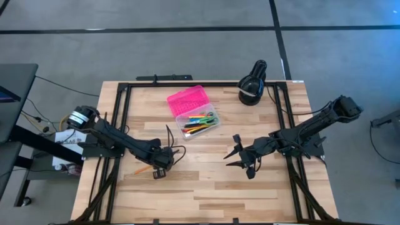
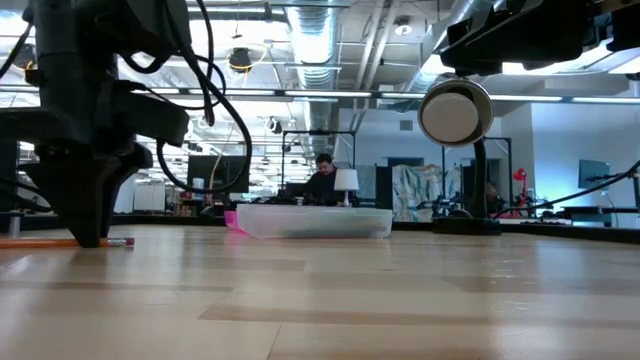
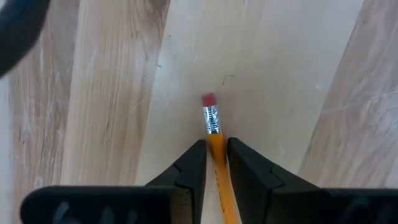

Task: Pick & place school supplies into a supply box
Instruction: Put the orange pencil into the pink supply box

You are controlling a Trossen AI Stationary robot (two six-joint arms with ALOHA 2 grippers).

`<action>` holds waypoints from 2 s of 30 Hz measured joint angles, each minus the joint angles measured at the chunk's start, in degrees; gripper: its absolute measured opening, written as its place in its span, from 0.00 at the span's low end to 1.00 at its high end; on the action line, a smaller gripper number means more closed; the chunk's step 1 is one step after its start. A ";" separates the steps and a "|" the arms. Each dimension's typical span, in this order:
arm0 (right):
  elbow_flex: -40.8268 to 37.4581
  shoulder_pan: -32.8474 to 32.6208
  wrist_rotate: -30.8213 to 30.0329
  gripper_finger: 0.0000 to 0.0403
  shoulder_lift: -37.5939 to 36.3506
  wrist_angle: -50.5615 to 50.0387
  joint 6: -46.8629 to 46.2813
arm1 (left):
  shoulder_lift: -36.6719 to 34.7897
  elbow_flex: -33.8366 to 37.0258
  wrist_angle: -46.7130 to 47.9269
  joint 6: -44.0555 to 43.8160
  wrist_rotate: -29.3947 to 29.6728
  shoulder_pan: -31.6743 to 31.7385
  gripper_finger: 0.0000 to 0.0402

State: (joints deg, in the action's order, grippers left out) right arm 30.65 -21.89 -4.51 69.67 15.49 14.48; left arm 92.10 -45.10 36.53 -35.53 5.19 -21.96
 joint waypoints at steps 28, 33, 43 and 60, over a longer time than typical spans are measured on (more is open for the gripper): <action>0.00 0.01 0.00 0.30 0.00 -0.44 -0.09 | -0.04 -3.48 4.77 2.97 -1.71 3.15 0.24; 0.00 0.02 0.00 0.30 0.00 -0.46 -0.11 | -0.10 -1.70 4.64 0.20 -2.26 3.15 0.31; 0.00 0.00 0.01 0.30 0.00 -0.44 -0.13 | -0.44 0.72 3.14 -4.08 -3.23 3.15 0.27; 0.00 0.02 0.00 0.30 0.00 -0.44 -0.57 | -0.33 0.91 2.44 -1.82 -1.88 3.10 0.05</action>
State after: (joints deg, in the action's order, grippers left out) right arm 30.65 -21.87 -4.51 69.67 15.05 13.91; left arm 91.77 -44.18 38.97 -37.35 3.31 -18.85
